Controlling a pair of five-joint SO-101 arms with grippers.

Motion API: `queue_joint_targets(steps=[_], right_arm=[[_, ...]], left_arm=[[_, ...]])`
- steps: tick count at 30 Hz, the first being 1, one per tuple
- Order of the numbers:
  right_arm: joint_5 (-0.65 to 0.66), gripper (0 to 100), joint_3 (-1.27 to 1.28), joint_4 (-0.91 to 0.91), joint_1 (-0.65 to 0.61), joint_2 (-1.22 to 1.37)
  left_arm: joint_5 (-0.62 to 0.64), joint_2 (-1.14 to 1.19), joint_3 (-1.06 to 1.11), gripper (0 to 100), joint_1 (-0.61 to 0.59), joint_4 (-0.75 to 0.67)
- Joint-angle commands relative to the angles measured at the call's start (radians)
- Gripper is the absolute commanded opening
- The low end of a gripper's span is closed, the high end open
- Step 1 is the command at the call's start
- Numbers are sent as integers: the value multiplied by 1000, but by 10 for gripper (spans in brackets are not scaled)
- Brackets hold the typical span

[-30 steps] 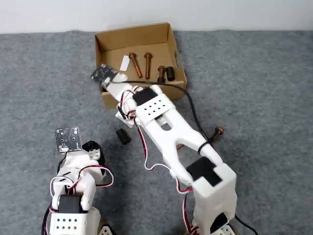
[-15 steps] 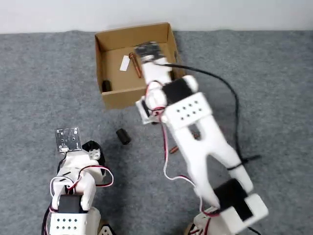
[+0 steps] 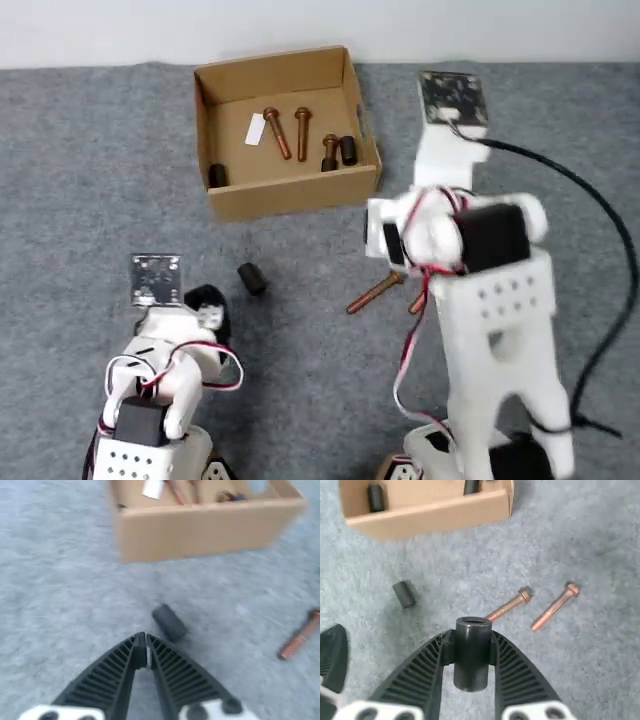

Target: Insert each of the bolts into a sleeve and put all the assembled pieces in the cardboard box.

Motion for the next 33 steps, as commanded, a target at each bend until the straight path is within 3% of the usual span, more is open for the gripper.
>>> queue_joint_targets(steps=[1, 6, 15, 20, 24, 29, 33], right_arm=[[-17, 8, 72, 42, 47, -133], [-12, 8, 244, 41, 168, -332], [11, 8, 509, 38, 397, -639], [58, 8, 605, 33, 504, -773], [106, 8, 649, 19, 565, -863], [120, 8, 651, 27, 579, -932], [118, 8, 651, 28, 581, -958]], left_arm=[[-29, 25, -81, 6, 66, 17], [-43, 241, -240, 6, 115, 54], [-43, 839, -763, 6, 322, 219], [-48, 1125, -1043, 6, 367, 304], [-261, 1347, -1233, 6, 368, 330], [-302, 1576, -1417, 6, 416, 399], [-471, 1718, -1534, 8, 466, 442]])
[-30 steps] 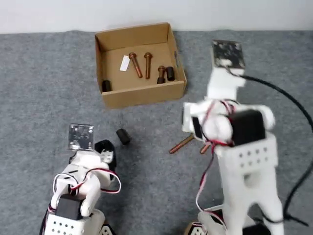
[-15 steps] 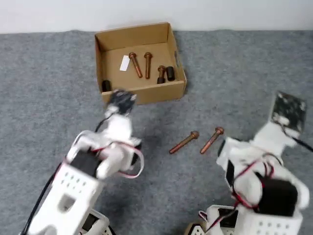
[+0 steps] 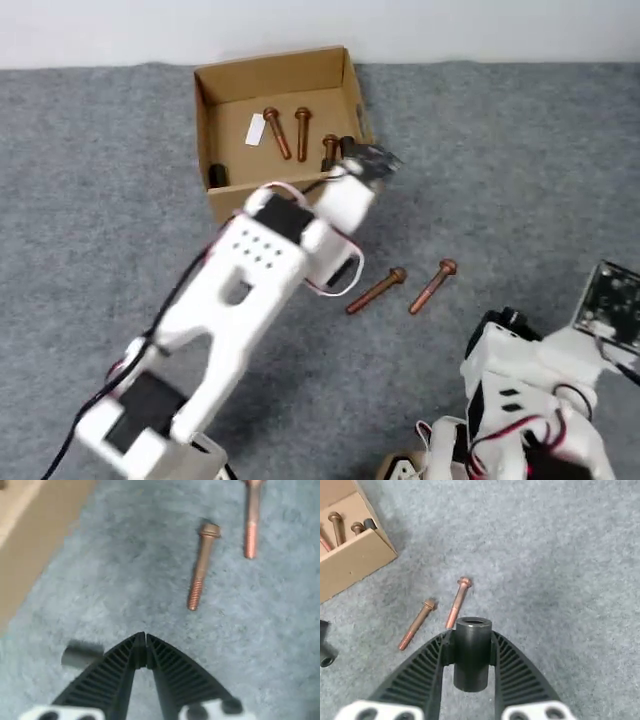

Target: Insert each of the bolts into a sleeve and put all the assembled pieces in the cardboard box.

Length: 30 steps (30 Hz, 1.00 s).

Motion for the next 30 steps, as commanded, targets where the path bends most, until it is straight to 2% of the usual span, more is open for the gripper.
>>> queue_joint_targets(steps=[1, 3, 8, 16, 26, 30], right_arm=[[11, 8, -3, 28, 12, -15], [11, 8, -3, 28, 12, -19], [5, 8, -3, 28, 12, -19], [-74, 8, -3, 28, 12, -19], [-72, 8, -3, 28, 12, -18], [-72, 8, -3, 27, 12, -18]], left_arm=[[-152, 98, -134, 9, 38, 48], [-206, 157, -185, 39, 43, 68], [-207, 275, -323, 148, 43, 115], [-207, 502, -530, 155, 55, 121], [-206, 704, -722, 155, 115, 121], [-169, 772, -785, 155, 114, 115]])
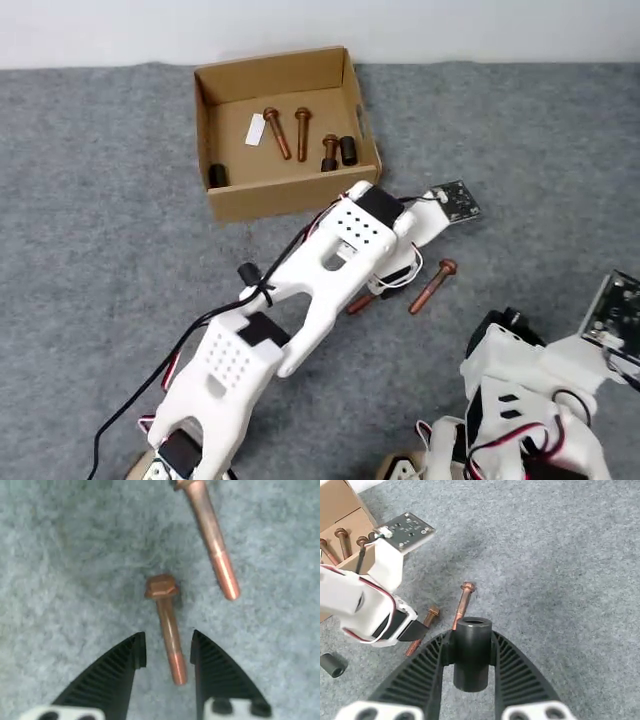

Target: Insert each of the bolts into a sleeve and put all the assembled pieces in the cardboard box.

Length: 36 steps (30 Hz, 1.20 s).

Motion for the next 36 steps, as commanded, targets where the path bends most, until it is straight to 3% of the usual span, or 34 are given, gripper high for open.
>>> queue_joint_targets(steps=[1, 8, 12, 15, 19, 22, 27, 36], right_arm=[[-8, 8, -3, 27, 12, -1], [-6, 8, -3, 22, 12, 2], [-6, 8, -3, 21, 8, -2], [-8, 8, -5, 25, 7, -2], [-6, 8, -5, 25, 5, -2], [-5, 8, -5, 27, 5, -2], [5, 8, -9, 28, 4, -2], [120, 8, -12, 38, 4, -4]], left_arm=[[25, 34, -90, 155, 2, 0], [25, 181, -219, 139, 8, 38], [25, 186, -340, 0, 8, 127], [25, 181, -444, 4, 8, 222], [25, 132, -492, 4, 3, 221], [40, 38, -446, 4, 20, 221], [284, -184, -252, 5, 34, 221], [430, -704, 240, 5, -17, 218]])
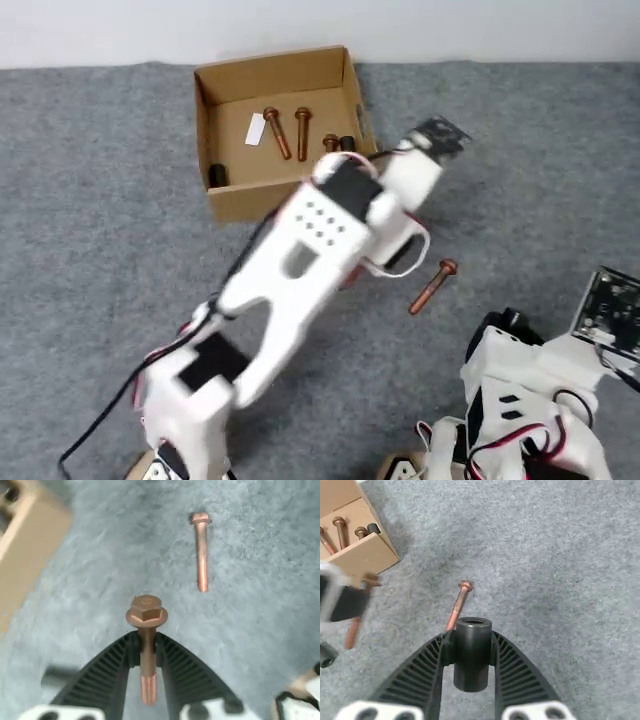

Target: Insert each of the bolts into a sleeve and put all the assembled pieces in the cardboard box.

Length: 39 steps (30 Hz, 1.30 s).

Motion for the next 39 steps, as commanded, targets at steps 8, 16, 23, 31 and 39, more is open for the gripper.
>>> queue_joint_targets(steps=[8, 16, 23, 31, 39], right_arm=[[149, 8, 8, 38, -22, -97], [14, 8, 258, -120, -274, -205], [11, 8, 456, -302, -443, -323], [17, 8, 594, -432, -625, -420], [18, 8, 597, -437, -797, -417]], left_arm=[[199, -701, 535, 4, -21, -54], [377, -1103, 987, 4, -147, -262], [399, -1421, 1194, 4, -265, -491], [404, -1760, 1438, 4, -261, -712], [399, -1953, 1495, 4, -258, -721]])
